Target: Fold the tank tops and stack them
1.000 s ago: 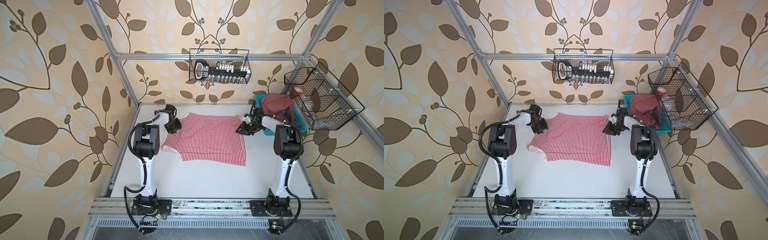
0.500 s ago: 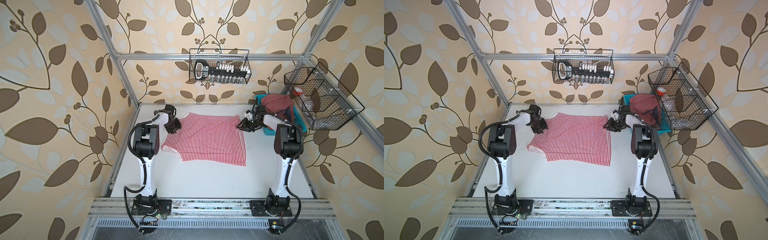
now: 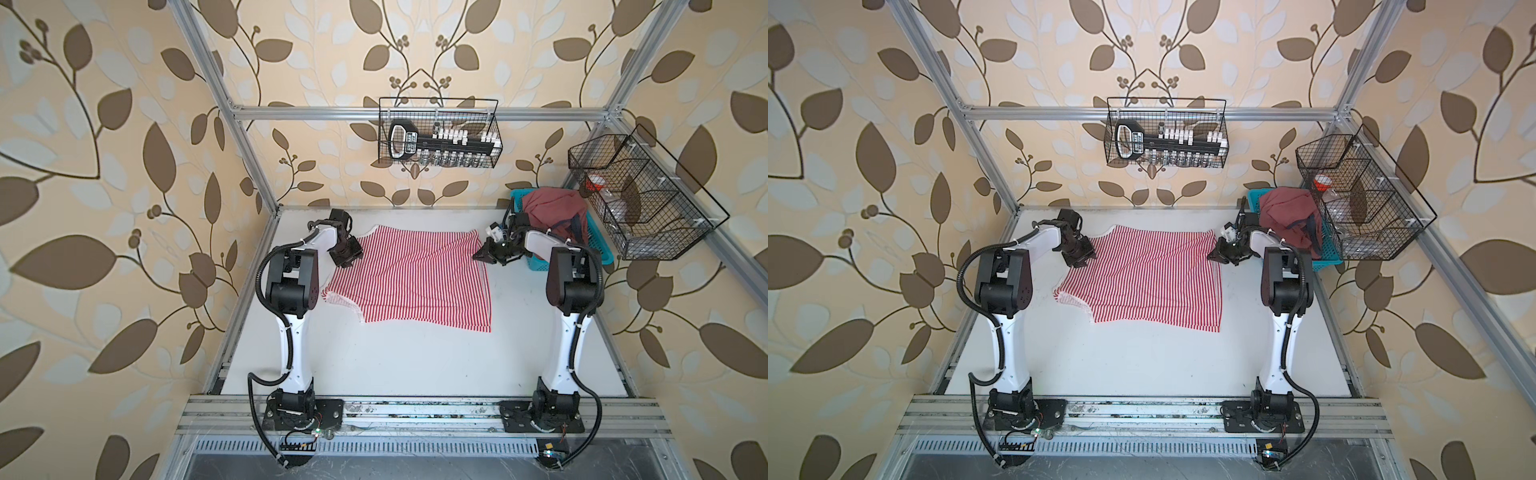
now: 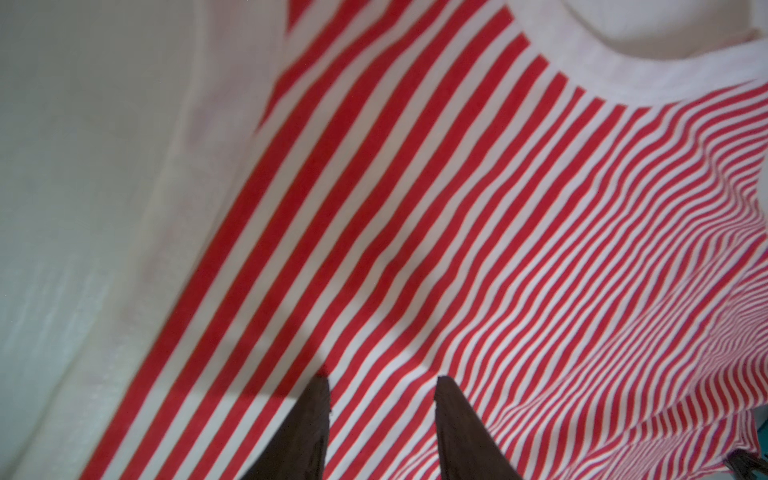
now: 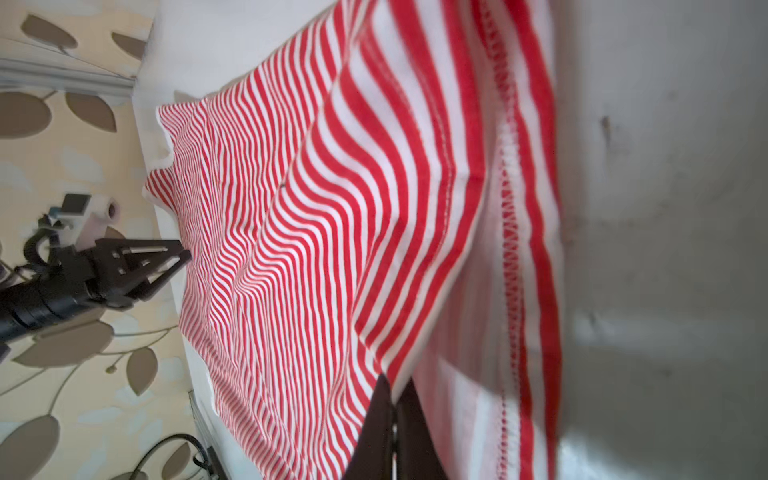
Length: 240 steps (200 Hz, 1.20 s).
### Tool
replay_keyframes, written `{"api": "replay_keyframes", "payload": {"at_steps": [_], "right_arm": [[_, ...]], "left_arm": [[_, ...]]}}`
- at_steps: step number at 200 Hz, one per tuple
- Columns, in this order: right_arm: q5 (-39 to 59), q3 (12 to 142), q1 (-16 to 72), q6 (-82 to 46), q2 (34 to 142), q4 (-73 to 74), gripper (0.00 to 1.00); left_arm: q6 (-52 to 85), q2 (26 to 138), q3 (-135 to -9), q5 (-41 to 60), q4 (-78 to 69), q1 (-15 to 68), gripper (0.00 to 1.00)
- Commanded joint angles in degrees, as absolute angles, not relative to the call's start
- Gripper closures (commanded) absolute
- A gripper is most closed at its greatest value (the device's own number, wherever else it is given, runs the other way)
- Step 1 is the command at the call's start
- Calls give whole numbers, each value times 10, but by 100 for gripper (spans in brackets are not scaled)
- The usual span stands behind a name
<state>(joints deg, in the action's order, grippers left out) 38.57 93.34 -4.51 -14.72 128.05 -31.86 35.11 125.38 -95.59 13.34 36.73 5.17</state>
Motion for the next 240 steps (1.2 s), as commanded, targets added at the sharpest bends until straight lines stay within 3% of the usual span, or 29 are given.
{"api": "replay_keyframes", "payload": {"at_steps": [1, 149, 170, 212, 240], "right_arm": [[389, 924, -45, -132, 1279, -333, 100], [321, 892, -80, -129, 1206, -400, 100], [325, 901, -81, -128, 1223, -408, 95], [310, 888, -81, -131, 1188, -400, 70], [287, 844, -77, -136, 1111, -387, 67]], "left_arm": [[363, 1287, -930, 121, 396, 50, 56], [376, 1304, -915, 127, 380, 37, 56], [378, 1301, -916, 138, 377, 38, 56], [382, 1235, -916, 156, 366, 39, 51], [376, 1161, -927, 150, 383, 44, 47]]}}
